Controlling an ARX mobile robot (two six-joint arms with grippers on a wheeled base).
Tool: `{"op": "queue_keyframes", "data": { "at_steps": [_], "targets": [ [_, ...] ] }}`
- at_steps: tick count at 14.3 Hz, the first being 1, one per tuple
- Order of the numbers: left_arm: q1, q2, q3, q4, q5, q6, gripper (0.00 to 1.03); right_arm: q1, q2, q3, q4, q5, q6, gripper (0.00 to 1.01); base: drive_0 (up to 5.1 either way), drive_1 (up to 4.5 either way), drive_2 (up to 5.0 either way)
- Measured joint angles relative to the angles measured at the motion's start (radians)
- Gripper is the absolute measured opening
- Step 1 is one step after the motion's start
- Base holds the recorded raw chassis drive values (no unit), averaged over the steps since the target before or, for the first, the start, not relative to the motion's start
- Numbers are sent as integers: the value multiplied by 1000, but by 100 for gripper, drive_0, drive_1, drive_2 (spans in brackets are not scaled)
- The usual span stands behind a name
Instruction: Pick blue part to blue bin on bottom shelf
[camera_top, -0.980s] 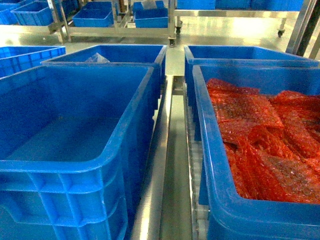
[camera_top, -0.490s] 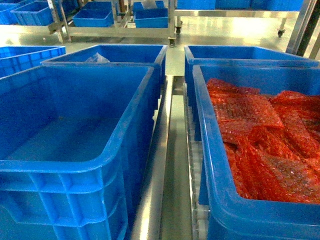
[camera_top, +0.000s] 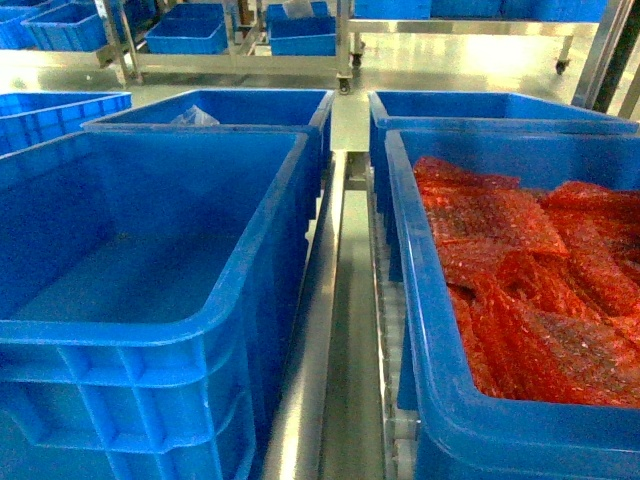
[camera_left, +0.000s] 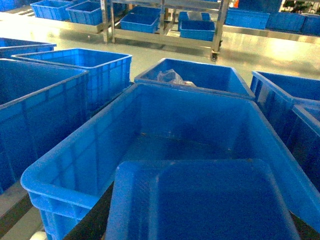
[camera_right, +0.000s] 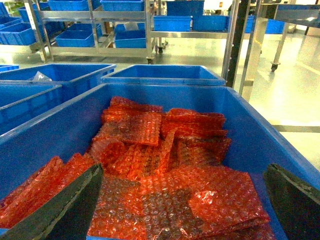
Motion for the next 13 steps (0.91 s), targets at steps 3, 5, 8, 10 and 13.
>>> {"op": "queue_keyframes", "data": {
  "at_steps": [3,5,8,10,13],
  "targets": [
    [0,0,0,0,0,0,43,0,0,0,0,0,0,98,0,0,0],
    [0,0,0,0,0,0,43,0,0,0,0,0,0,98,0,0,0],
    [0,0,0,0,0,0,43,0,0,0,0,0,0,98,0,0,0],
    [0,0,0,0,0,0,43,0,0,0,0,0,0,98,0,0,0],
    [0,0,0,0,0,0,43,0,0,0,0,0,0,98,0,0,0]
  ]
}}
